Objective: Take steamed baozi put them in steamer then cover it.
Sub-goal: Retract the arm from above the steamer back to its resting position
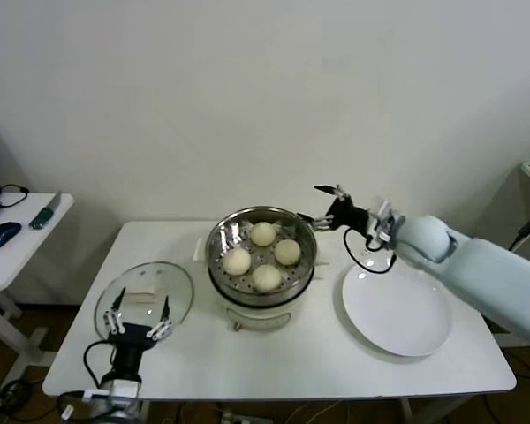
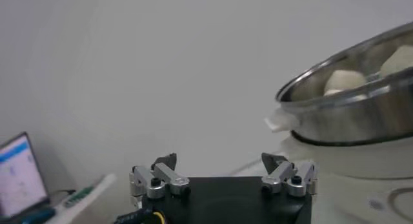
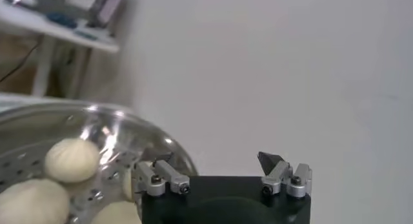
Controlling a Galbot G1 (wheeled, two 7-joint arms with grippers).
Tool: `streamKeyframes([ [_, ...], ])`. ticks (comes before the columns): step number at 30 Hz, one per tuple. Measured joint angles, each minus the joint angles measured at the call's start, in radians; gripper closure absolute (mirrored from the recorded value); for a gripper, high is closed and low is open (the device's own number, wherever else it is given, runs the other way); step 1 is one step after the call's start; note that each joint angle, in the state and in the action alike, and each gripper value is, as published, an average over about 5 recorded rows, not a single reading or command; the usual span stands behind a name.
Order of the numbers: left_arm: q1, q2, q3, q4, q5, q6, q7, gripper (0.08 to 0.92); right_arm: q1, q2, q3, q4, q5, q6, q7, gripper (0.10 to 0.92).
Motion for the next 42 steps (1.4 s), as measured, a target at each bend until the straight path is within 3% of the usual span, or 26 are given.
streamKeyframes([
  [9, -0.007, 0.034, 0.000, -0.008, 0.153, 0.101, -0.036, 0.177, -0.490, 0.048, 0.506, 0.063, -0.085, 0.061, 0.071, 0.203],
  [21, -0.046, 0.109, 0.025, 0.038, 0.486, 0.220, 0.046, 0.177, -0.958, 0.224, 0.980, 0.107, -0.172, 0.047, 0.106, 0.203],
  [42, -0.270, 0.182, 0.120, 0.390, 0.903, 0.243, 0.056, 0.177, -1.208, 0.348, 1.248, 0.141, -0.273, 0.006, 0.053, 0.203],
])
